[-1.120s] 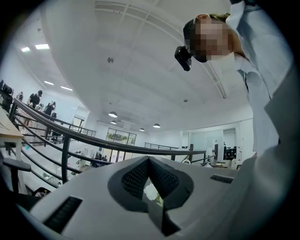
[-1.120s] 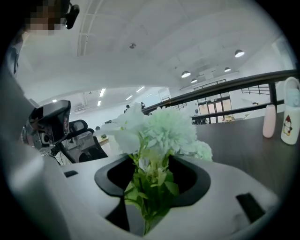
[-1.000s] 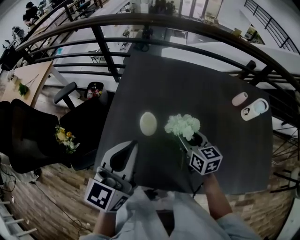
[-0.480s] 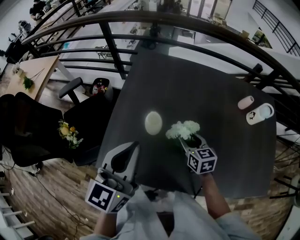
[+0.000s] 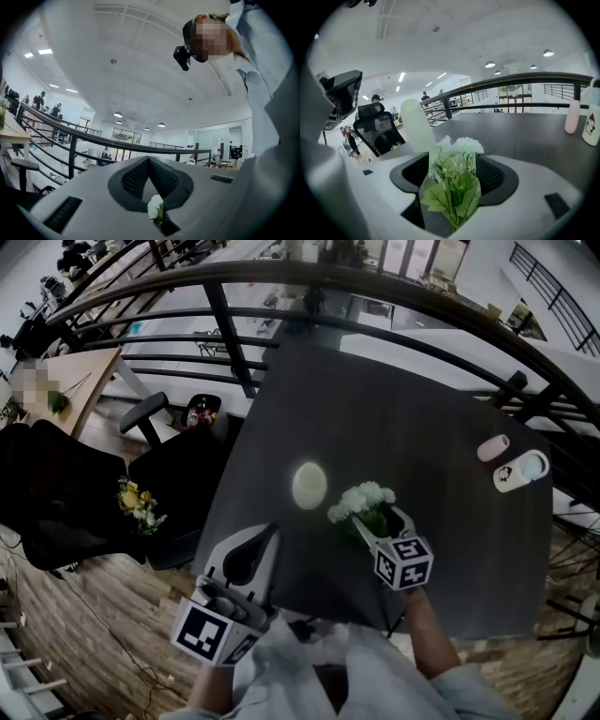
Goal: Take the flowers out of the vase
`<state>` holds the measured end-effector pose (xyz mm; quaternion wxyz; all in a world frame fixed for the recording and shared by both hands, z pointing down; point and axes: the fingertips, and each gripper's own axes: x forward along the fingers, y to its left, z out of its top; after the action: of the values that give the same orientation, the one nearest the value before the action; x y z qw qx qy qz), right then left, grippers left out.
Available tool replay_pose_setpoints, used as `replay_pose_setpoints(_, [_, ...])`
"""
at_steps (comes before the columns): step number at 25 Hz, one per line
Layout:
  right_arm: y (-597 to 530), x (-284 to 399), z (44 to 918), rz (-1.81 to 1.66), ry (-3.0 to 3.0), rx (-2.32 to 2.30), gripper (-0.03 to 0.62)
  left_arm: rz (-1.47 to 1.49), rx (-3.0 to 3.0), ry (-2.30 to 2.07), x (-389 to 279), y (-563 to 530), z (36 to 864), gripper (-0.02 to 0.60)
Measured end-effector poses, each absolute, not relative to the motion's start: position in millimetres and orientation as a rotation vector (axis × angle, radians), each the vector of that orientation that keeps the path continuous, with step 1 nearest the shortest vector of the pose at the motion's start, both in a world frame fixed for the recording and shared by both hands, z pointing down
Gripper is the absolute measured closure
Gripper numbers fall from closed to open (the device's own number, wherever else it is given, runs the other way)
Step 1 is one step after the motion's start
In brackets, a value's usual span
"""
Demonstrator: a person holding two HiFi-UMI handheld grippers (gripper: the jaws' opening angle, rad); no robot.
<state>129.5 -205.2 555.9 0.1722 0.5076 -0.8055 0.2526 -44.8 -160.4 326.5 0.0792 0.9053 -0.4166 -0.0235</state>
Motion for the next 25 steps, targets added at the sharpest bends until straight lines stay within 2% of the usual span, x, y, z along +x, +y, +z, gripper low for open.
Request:
replay_pose_setpoints(13, [-202.1, 123.8, 474.3, 0.509, -2.433, 1.519, 0.298, -0.137, 2.764, -1.189, -35.1, -161.6, 314.6, 0.583])
replay_pose_setpoints(23, [-190.9, 113.0, 400.9, 0.327, -2.557, 1.594, 0.361, -0.143, 2.813, -1.146, -30.0, -159.9, 303.6, 0.583])
replay_pose_setpoints(25, [-188.4, 109.4, 386.2, 0.285, -2.581, 1.589, 0.393, -0.149, 2.826, -1.149, -30.1, -159.9, 298.8, 0.583])
